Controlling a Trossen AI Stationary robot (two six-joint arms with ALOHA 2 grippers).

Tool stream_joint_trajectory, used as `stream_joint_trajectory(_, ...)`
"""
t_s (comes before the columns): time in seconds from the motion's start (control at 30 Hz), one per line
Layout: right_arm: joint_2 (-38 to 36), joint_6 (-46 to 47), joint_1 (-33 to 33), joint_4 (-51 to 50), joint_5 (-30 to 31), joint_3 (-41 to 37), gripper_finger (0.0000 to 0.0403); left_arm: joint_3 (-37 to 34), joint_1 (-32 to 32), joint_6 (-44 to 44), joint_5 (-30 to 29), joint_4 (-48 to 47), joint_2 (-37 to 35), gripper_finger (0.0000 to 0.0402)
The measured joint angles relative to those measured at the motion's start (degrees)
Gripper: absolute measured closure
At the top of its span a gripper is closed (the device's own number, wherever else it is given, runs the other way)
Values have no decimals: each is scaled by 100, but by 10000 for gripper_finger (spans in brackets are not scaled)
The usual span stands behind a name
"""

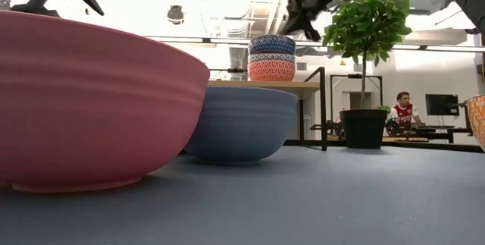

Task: Place and stack bowls onto a shelf
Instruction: Stack the light blue-patterned bowl on top of the yellow-patterned bowl on the shelf

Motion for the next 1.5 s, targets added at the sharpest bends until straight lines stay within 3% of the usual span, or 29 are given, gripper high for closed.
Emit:
stream_joint_trajectory(0.33, -152, -296, 1219, 1195, 1083, -5, 377, 0, 2, 54, -321, -1, 1, 118)
stream_joint_trajectory(0.6, 364, -317, 1383, 1339, 1404, -36, 376, 0, 2, 136, -292, -2, 0, 118)
stream_joint_trajectory(0.87, 346, -514, 1402, 1463, 1880, -105, 377, 0, 0, 177, -249, -2, 0, 118)
stream_joint_trajectory(1.0, -64, -125, 1368, 1094, 1393, 108, 372, 0, 0, 205, -254, -2, 2, 118)
stream_joint_trajectory(1.13, -562, -25, 1662, -445, 1166, 162, 369, 0, 0, 292, -259, 0, 1, 118)
stream_joint_trajectory(1.27, -640, 225, 2364, -2272, 2093, 89, 367, 0, 0, 307, -275, 0, 2, 118)
stream_joint_trajectory(1.33, -751, 616, 2809, -2315, 2635, -171, 363, 0, 1, 347, -273, 0, 2, 118)
stream_joint_trajectory(1.5, -1231, 1542, 3810, -2310, 2667, -1249, 325, 0, 0, 459, -157, 2, 1, 118)
